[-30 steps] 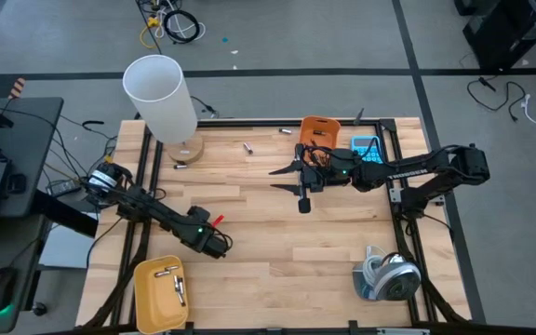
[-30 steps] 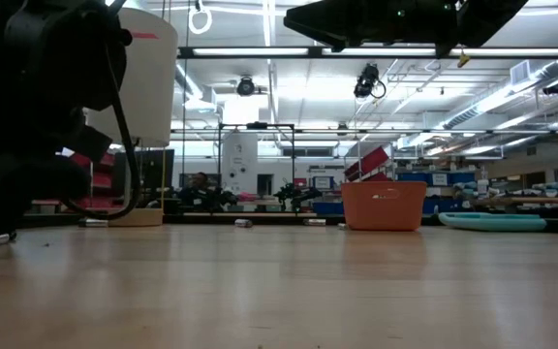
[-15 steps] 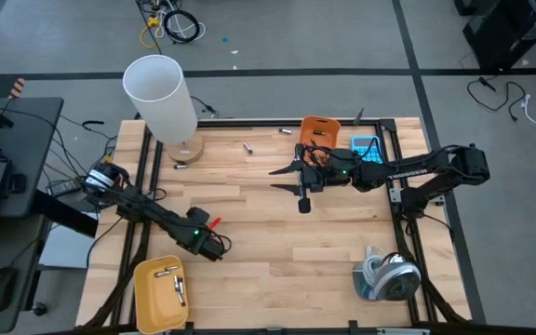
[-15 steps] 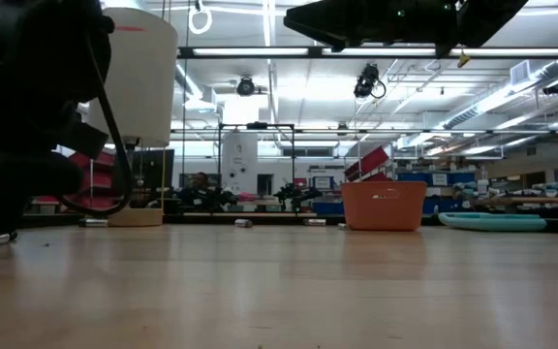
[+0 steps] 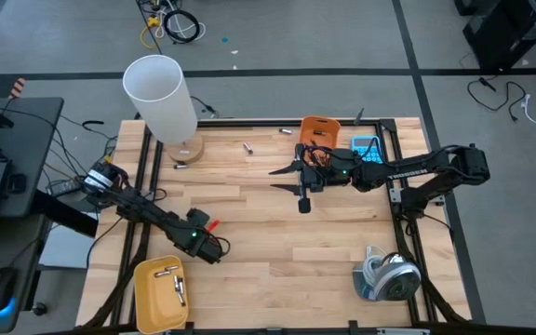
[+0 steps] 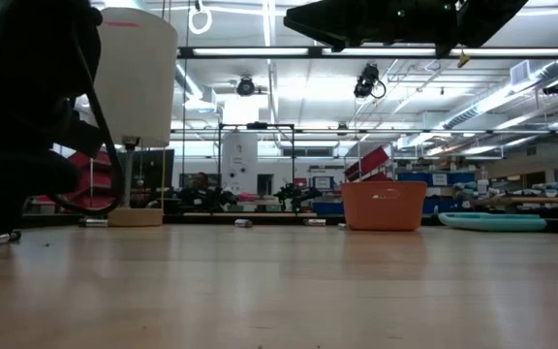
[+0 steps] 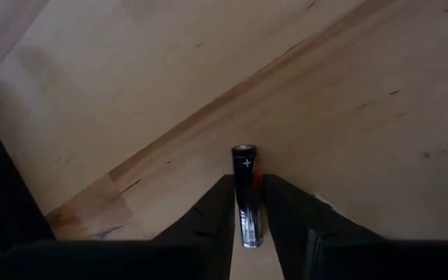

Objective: Sort batteries
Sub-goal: Put the silver battery into the yellow bin

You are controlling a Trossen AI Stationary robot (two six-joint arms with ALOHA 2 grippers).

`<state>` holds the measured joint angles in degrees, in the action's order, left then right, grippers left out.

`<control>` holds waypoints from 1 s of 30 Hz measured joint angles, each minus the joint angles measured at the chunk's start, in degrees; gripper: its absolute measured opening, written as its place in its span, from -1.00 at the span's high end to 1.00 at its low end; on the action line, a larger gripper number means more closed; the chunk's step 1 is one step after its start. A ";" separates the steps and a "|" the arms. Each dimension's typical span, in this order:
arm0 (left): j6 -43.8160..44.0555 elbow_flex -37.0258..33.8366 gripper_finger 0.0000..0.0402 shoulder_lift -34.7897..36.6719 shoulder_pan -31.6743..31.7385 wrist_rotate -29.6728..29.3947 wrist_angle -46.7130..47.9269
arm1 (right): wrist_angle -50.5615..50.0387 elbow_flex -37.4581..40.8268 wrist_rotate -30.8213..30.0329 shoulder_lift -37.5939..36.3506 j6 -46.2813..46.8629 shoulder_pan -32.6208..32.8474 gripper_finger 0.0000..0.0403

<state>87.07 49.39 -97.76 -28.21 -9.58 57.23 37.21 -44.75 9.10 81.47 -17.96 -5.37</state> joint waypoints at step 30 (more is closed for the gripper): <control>-0.04 1.70 0.81 -0.33 -0.39 -2.54 4.72 | -0.04 0.00 0.00 0.00 0.00 -0.01 0.37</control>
<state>87.02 51.09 -98.08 -28.60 -12.12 61.96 37.17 -44.75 9.10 81.47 -17.96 -5.38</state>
